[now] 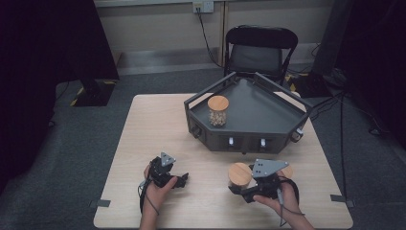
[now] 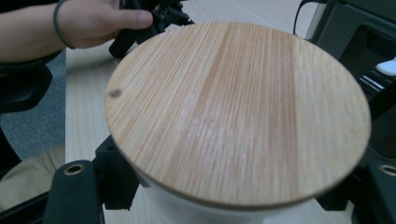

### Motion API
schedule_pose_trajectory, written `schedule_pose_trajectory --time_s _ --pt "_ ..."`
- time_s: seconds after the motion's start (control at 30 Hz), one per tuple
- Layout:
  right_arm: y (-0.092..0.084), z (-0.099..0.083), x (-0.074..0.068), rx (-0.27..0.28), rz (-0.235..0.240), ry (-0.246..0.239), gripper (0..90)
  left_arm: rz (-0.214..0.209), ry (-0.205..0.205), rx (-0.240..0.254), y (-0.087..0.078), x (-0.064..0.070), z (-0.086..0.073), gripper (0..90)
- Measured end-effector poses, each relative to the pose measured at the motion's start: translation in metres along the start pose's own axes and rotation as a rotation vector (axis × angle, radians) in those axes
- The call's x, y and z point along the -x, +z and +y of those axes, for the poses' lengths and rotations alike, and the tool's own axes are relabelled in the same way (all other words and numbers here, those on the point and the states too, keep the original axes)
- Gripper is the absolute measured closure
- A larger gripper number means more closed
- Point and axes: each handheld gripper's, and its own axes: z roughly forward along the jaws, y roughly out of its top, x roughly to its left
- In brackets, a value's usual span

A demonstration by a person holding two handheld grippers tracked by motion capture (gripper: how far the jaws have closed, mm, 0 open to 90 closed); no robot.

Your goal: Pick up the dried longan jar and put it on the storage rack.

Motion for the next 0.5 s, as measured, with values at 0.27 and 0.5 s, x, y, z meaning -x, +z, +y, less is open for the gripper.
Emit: schedule_pose_trajectory --time_s 0.27,0.5 --pt "-0.004 0.008 0.006 -0.002 0.003 0.006 25.6 0.000 0.000 0.000 0.000 0.000 0.000 0.2" --pt "-0.006 0.013 0.014 -0.009 -0.003 0.013 25.6 0.000 0.000 0.000 0.000 0.000 0.000 0.2"
